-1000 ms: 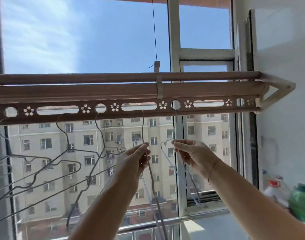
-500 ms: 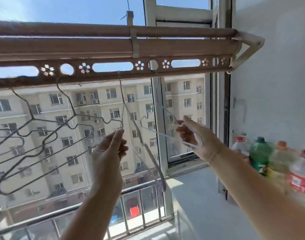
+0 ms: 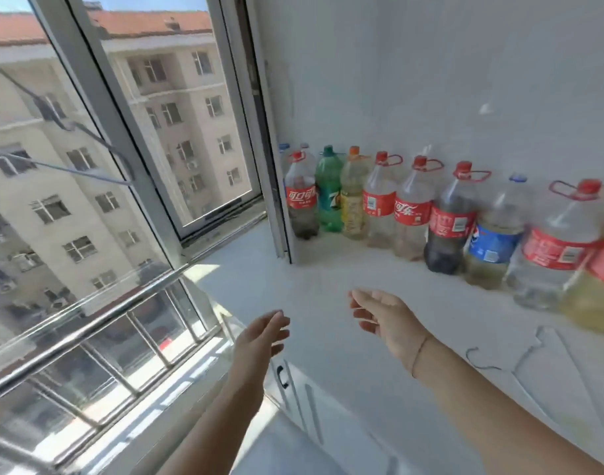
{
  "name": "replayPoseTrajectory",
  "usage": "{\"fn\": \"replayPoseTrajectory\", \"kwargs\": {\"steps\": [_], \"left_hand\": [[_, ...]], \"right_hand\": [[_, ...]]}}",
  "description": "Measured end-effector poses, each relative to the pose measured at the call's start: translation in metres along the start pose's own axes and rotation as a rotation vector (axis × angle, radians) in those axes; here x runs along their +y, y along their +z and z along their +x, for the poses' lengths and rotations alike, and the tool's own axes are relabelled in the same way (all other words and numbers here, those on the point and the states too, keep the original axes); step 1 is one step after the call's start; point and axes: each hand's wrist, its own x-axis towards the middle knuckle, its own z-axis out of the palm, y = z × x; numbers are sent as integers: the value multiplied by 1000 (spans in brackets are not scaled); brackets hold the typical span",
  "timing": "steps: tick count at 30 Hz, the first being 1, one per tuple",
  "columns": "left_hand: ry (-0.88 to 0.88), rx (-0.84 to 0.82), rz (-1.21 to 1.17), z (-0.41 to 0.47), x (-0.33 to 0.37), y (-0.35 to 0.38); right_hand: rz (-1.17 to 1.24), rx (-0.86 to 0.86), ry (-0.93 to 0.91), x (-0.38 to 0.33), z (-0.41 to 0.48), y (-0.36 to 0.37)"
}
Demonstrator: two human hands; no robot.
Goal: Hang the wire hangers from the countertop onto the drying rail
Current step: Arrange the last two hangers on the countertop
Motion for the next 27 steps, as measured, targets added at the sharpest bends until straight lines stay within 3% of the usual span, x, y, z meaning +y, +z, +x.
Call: {"fn": "replayPoseTrajectory", "kwargs": {"steps": [7, 19, 23, 27], "left_hand": [[-223, -313, 99, 1, -69, 101], [-525, -521, 139, -37, -148, 260], [-570, -575, 172, -51, -165, 302], [-649, -771, 204, -86, -185, 344]], "right_hand": [[0, 332, 92, 60, -49, -140], [-156, 1081, 228, 114, -170, -344], [-258, 1195, 420, 125, -213, -376], [-103, 1266, 498, 138, -224, -395]]}}
